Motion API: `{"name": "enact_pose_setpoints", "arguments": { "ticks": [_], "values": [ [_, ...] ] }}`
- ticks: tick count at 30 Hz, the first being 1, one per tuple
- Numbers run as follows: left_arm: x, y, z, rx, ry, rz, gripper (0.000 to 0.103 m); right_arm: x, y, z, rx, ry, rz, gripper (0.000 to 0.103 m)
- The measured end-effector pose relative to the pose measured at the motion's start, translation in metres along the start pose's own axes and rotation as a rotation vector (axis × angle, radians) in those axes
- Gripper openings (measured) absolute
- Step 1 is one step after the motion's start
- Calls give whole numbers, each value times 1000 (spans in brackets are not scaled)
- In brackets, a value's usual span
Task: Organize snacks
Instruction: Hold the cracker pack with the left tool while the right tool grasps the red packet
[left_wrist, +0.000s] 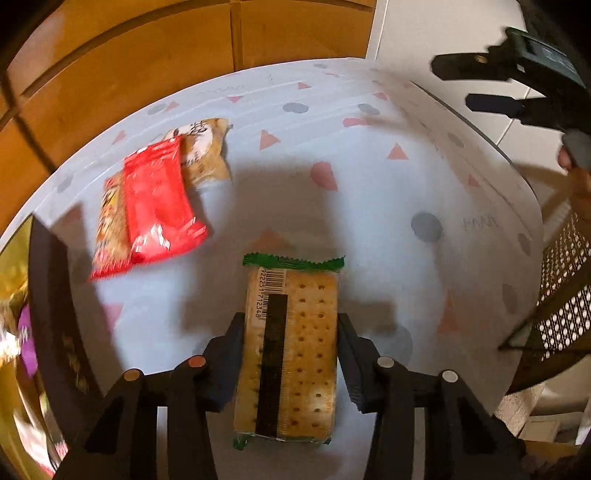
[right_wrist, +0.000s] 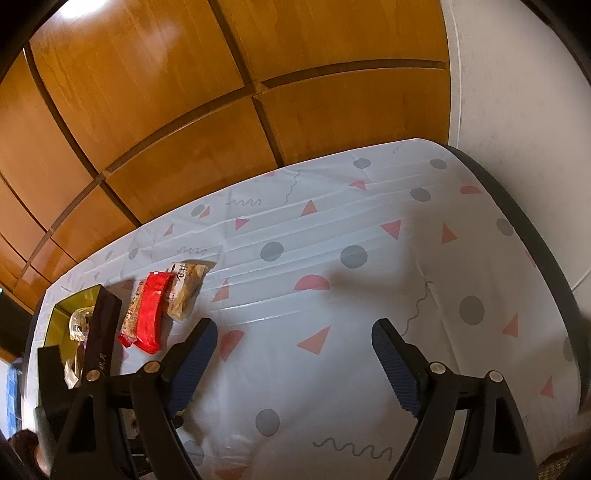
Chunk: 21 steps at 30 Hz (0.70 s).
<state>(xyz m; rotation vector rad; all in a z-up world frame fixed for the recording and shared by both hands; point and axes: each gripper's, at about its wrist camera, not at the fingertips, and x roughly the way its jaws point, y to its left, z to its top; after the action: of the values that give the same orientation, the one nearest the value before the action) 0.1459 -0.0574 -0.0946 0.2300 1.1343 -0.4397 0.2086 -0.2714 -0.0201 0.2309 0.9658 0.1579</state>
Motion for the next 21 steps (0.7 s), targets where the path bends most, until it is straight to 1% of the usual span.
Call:
{"name": "enact_pose_setpoints", "arguments": {
  "ticks": [5,9,14,15,19,21],
  "values": [
    [-15,-7,-34,-45,-26,27,47,2,-1,-1,-4,9,-16,86],
    [-27,-11,-63,-95,-93,61,48,6,0,-3,-17,28,-29,86],
    [-33,-9,-78,-105,-156,76,48,14,7,-8,-61,70,-32,86],
    [-33,-8,-79,-110,-163,71,48,15,10,-9,-70,78,-32,85],
    [-33,-6,-79,-122,-185,52,48,21,28,-16,-131,119,-6,72],
    [-32,-7,-81,-123,-197,56,48,25,46,-19,-153,135,29,69]
  ]
}}
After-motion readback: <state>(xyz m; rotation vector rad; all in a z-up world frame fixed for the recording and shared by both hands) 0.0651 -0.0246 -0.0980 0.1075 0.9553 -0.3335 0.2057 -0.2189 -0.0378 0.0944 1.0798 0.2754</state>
